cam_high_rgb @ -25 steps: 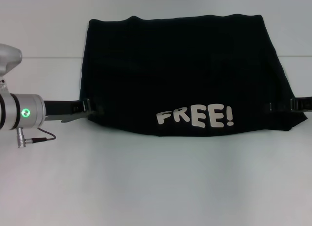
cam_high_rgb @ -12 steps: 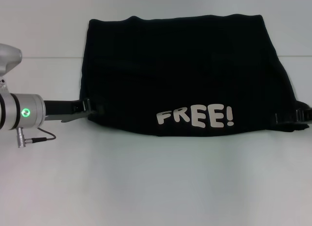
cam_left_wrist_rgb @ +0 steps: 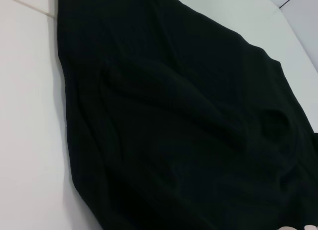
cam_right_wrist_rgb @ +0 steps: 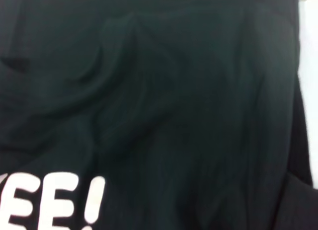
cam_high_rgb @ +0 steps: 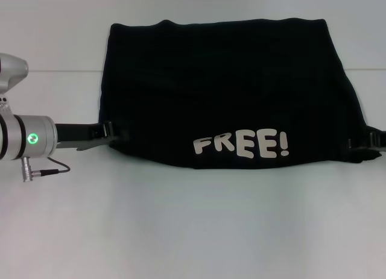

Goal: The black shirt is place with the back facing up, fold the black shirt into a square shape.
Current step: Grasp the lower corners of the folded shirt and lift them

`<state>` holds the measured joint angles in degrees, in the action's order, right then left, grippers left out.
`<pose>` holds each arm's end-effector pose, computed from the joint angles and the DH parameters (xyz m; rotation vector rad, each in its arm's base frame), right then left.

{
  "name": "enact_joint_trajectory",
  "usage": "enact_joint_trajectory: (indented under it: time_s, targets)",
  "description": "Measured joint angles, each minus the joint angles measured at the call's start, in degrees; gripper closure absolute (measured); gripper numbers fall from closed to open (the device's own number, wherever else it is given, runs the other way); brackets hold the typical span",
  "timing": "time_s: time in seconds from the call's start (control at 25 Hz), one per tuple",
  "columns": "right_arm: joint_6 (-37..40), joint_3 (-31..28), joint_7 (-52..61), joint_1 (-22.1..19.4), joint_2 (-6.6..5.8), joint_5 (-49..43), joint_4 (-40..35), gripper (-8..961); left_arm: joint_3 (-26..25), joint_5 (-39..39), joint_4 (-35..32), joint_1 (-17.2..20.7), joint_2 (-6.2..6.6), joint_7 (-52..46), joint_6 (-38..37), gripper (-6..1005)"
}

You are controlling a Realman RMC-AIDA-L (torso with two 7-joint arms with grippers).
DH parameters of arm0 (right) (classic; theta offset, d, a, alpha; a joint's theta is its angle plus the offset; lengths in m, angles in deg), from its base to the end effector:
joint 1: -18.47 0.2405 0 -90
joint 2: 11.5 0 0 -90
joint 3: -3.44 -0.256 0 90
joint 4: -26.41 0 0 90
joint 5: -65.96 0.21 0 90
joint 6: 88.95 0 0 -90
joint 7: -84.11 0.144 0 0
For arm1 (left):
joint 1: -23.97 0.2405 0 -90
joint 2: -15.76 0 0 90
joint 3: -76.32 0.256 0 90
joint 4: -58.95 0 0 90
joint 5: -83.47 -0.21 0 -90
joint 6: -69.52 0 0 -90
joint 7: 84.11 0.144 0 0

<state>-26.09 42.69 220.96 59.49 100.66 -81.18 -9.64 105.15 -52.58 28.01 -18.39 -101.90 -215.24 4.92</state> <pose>0.3164 0.4097 0.0492 -2.0464 1.5198 0.0596 -0.2819 0.4029 -0.0014 -2.0761 -1.7008 -0.4813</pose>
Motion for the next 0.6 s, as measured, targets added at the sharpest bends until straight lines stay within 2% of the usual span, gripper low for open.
enact_joint_trajectory:
  time_s: [0.28,0.6]
  targets:
    - [0.7,-0.9,0.7,-0.2,-0.70,0.1,-0.3,423,0.0,0.6,0.0,0.1,-0.02,0.0,-0.3,996]
    - [1.1,-1.1,0.9,-0.3,-0.95,0.0,-0.3,626,0.6,0.6,0.0,-0.1,0.18,-0.1,-0.9,996]
